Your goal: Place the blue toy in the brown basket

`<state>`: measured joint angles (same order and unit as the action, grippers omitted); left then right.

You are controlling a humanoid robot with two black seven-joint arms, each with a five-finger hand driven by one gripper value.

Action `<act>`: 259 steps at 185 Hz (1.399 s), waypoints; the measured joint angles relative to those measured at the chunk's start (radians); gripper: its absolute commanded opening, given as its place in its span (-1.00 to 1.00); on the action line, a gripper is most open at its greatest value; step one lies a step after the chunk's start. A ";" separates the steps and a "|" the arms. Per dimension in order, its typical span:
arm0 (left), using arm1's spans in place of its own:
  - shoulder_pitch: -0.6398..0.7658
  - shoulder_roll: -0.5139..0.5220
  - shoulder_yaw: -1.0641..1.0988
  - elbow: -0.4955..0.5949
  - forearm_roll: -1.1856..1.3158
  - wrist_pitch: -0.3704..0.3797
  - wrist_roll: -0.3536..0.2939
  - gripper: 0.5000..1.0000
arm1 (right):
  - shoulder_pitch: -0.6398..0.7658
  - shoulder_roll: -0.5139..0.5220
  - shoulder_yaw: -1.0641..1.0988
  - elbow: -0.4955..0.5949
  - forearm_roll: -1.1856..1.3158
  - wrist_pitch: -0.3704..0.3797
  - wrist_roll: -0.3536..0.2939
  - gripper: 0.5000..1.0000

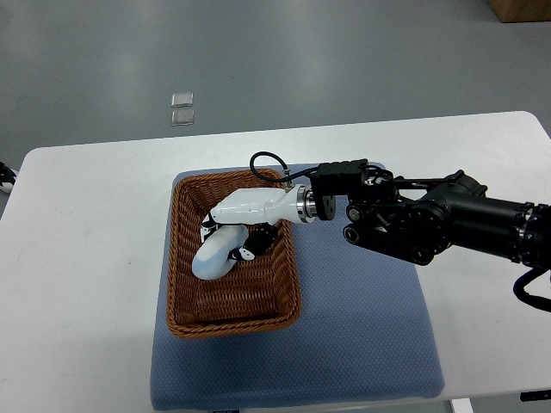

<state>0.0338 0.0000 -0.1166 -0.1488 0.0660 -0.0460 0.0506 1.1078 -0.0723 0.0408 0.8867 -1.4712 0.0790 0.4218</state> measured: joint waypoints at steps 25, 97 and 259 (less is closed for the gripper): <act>0.000 0.000 0.000 0.000 0.000 0.000 0.000 1.00 | 0.000 -0.013 0.008 0.000 0.009 0.009 0.000 0.48; 0.000 0.000 0.000 0.000 0.000 0.000 0.000 1.00 | -0.003 -0.092 0.161 0.006 0.181 0.224 -0.012 0.56; 0.000 0.000 0.000 0.000 0.000 0.000 0.000 1.00 | -0.265 -0.253 0.500 -0.238 1.332 0.350 -0.362 0.57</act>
<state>0.0338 0.0000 -0.1166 -0.1488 0.0660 -0.0460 0.0506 0.8423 -0.3257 0.5411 0.6484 -0.1389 0.4293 0.0602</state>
